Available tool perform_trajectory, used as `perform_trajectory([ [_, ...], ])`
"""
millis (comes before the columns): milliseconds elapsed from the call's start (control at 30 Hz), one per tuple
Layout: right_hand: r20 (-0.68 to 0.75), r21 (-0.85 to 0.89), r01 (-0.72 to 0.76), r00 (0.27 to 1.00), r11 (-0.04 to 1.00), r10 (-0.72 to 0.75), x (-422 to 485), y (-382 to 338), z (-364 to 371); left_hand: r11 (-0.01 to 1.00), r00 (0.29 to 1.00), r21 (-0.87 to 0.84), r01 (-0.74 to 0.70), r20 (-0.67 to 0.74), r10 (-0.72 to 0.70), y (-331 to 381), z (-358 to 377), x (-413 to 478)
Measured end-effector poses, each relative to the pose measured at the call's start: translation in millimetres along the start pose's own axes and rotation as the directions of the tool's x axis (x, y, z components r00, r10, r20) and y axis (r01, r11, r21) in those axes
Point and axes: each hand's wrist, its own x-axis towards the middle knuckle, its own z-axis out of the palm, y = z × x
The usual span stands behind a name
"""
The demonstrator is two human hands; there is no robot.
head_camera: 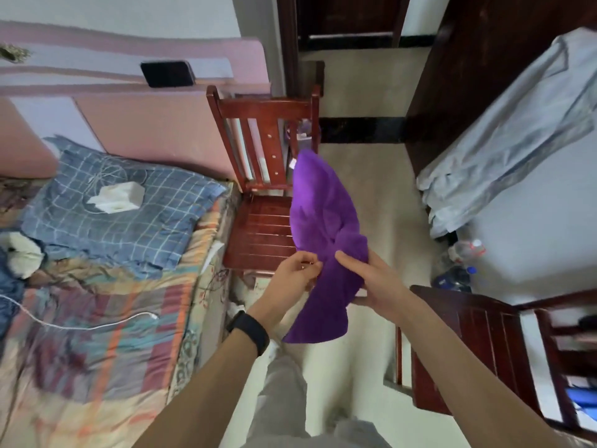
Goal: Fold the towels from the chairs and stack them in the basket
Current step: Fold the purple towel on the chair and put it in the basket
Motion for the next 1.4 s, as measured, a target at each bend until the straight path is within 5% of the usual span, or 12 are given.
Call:
perform_trajectory([
  [100,0.041,-0.187,-0.108,0.992,0.977,0.117,-30,27,-3,0.996,0.990,0.016,0.091,-0.114,-0.088,-17,11,-13],
  [200,-0.160,-0.203,-0.134,0.982,0.970,0.102,-33,49,-10,0.971,0.952,-0.097,0.221,-0.196,-0.236,-36,2,-22],
  [300,-0.310,-0.174,-0.133,0.948,0.976,0.074,-34,68,-24,0.946,0.922,-0.148,0.287,-0.227,-0.315,-55,-26,-32],
  [533,-0.367,0.040,-0.152,0.917,0.988,0.156,-48,103,-14,0.931,0.905,-0.135,0.338,-0.224,-0.361,-76,-88,-62],
  [900,-0.025,0.462,-0.116,0.989,0.879,0.144,-79,123,17,0.849,0.908,-0.511,0.137,-0.277,-0.313,-61,-128,-85],
  [1033,0.138,0.609,-0.253,0.967,0.752,0.214,-82,121,23,0.757,0.951,-0.652,0.048,-0.201,-0.233,-49,-135,-87],
  [1200,0.118,0.445,-0.433,0.896,0.784,0.428,-76,118,46,0.786,0.954,-0.598,0.159,-0.113,-0.279,-36,-138,-89],
  [1333,-0.011,0.387,-0.325,0.934,0.863,0.357,-65,116,61,0.923,0.949,-0.254,0.288,-0.056,-0.312,-44,-149,-89],
  [1400,-0.053,0.487,-0.240,0.952,0.840,0.302,-60,119,58,0.962,0.942,-0.081,0.260,-0.196,-0.271,-52,-151,-89],
])
